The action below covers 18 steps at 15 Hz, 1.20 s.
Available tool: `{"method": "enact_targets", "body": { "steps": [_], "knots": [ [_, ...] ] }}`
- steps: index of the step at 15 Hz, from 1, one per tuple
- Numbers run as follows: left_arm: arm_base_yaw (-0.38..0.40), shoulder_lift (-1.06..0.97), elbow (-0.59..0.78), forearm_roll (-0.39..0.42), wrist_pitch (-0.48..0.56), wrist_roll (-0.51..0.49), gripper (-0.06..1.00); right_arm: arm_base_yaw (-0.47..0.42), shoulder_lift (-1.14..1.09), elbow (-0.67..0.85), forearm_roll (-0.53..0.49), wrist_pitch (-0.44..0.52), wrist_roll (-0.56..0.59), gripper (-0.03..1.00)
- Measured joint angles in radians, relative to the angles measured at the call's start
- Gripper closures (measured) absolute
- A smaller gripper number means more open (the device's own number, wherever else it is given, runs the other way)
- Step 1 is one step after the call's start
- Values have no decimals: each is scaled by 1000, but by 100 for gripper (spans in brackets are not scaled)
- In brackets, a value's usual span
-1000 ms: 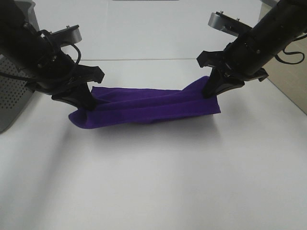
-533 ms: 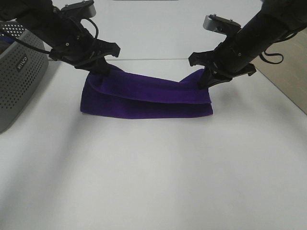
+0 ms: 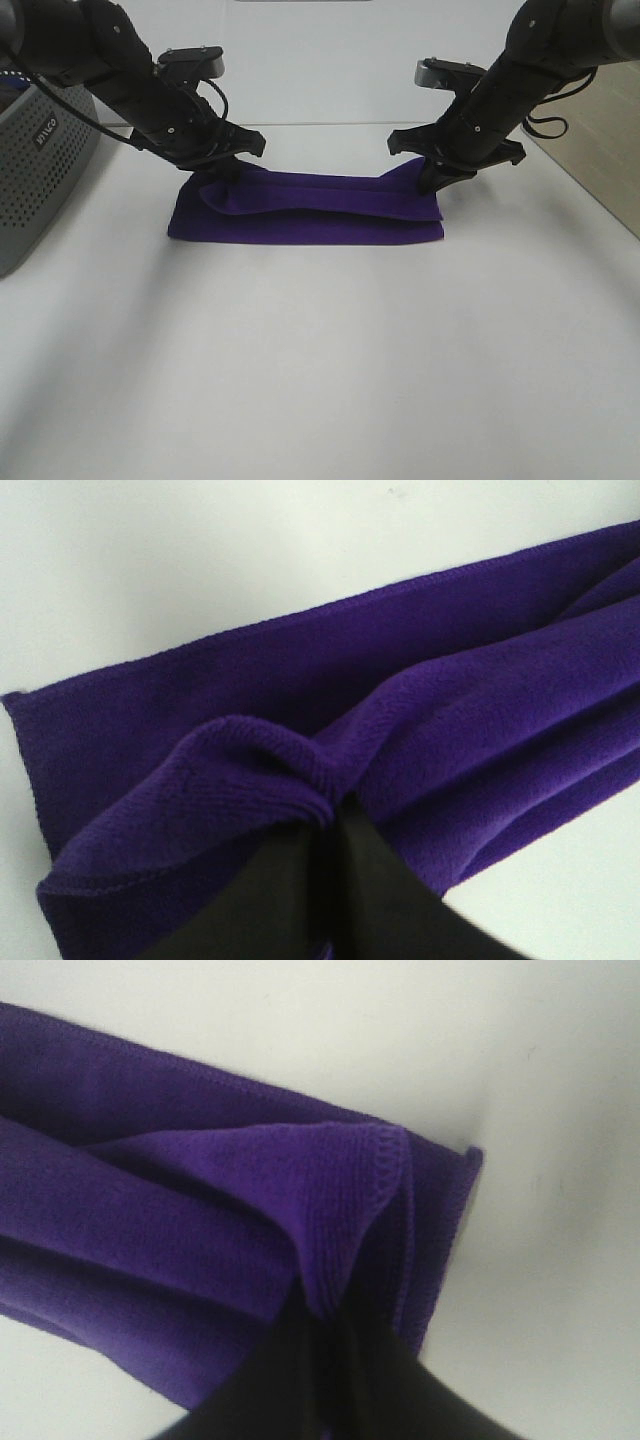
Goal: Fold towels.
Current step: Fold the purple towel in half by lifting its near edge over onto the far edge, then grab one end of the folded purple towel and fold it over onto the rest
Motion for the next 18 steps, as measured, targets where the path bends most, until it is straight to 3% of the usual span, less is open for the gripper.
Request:
{"method": "enact_targets", "body": {
  "steps": [2, 4, 5, 8, 9, 11, 14, 16, 18],
  "knots": [
    [0, 13, 0, 3, -20, 0, 94, 0, 1, 0, 8, -19, 0, 90],
    [0, 18, 0, 15, -27, 0, 85, 0, 5, 0, 7, -17, 1, 77],
    [0, 18, 0, 19, -29, 0, 74, 0, 7, 0, 6, -16, 1, 65],
    [1, 17, -21, 44, 16, 0, 17, 0, 4, 0, -6, 14, 10, 24],
    [2, 17, -47, 62, 67, -5, 4, 0, -7, 0, -29, 38, 13, 17],
    [2, 17, -112, 130, 179, -19, -2, 0, -60, 0, -71, 88, 17, 12],
    [27, 19, -197, 201, 303, -42, -3, 0, -137, 0, -84, 197, 18, 11],
    [96, 42, -239, 199, 386, -42, -3, 0, -184, 0, -86, 301, 18, 11],
    [171, 96, -265, 119, 448, 5, -3, 0, -218, 0, -87, 357, 20, 11]
  ]
}}
